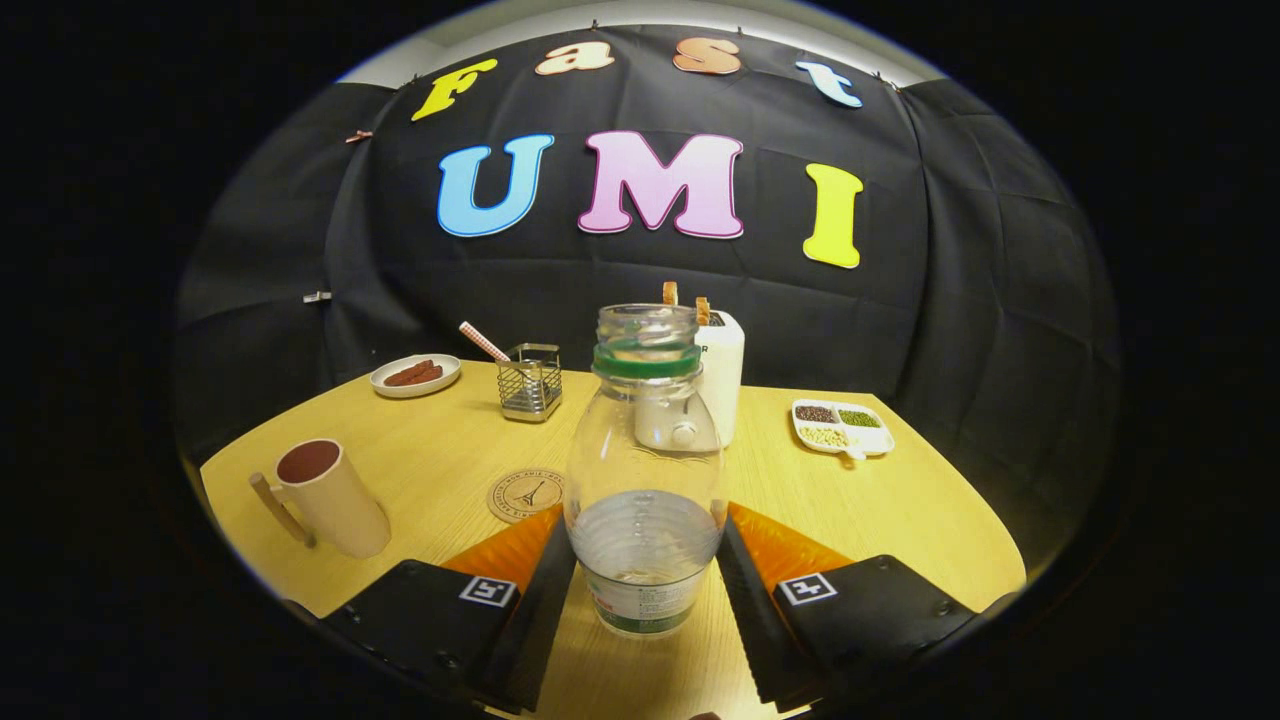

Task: Take the bottle from table, then pour the juice into the cup, finally place the bottle on the coaster

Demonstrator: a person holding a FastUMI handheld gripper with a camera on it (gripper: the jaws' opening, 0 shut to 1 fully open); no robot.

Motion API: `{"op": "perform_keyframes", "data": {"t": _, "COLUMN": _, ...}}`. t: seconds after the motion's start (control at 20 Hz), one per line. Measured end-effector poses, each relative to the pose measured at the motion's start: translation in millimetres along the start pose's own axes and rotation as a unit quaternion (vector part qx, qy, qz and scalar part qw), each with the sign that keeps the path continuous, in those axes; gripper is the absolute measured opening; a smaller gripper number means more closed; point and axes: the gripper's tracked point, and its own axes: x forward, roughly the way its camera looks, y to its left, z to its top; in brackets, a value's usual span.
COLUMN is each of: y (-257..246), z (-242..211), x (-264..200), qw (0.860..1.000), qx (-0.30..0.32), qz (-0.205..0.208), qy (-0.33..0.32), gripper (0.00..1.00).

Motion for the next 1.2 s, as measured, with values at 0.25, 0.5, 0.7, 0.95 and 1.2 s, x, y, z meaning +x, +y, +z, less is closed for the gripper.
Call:
{"op": "perform_keyframes", "data": {"t": 0.25, "y": 2, "z": 4, "x": 0, "qw": 0.999, "qx": -0.025, "qz": 0.003, "qy": 0.02, "gripper": 0.75}}
{"op": "perform_keyframes", "data": {"t": 0.5, "y": 6, "z": 37, "x": -7, "qw": 0.997, "qx": -0.076, "qz": 0.003, "qy": 0.006, "gripper": 0.74}}
{"op": "perform_keyframes", "data": {"t": 0.7, "y": 19, "z": 63, "x": -10, "qw": 0.99, "qx": -0.142, "qz": 0.006, "qy": -0.01, "gripper": 0.74}}
{"op": "perform_keyframes", "data": {"t": 0.95, "y": 41, "z": 79, "x": -11, "qw": 0.974, "qx": -0.227, "qz": -0.002, "qy": -0.008, "gripper": 0.74}}
{"op": "perform_keyframes", "data": {"t": 1.2, "y": 75, "z": 89, "x": -9, "qw": 0.948, "qx": -0.316, "qz": 0.007, "qy": -0.032, "gripper": 0.74}}
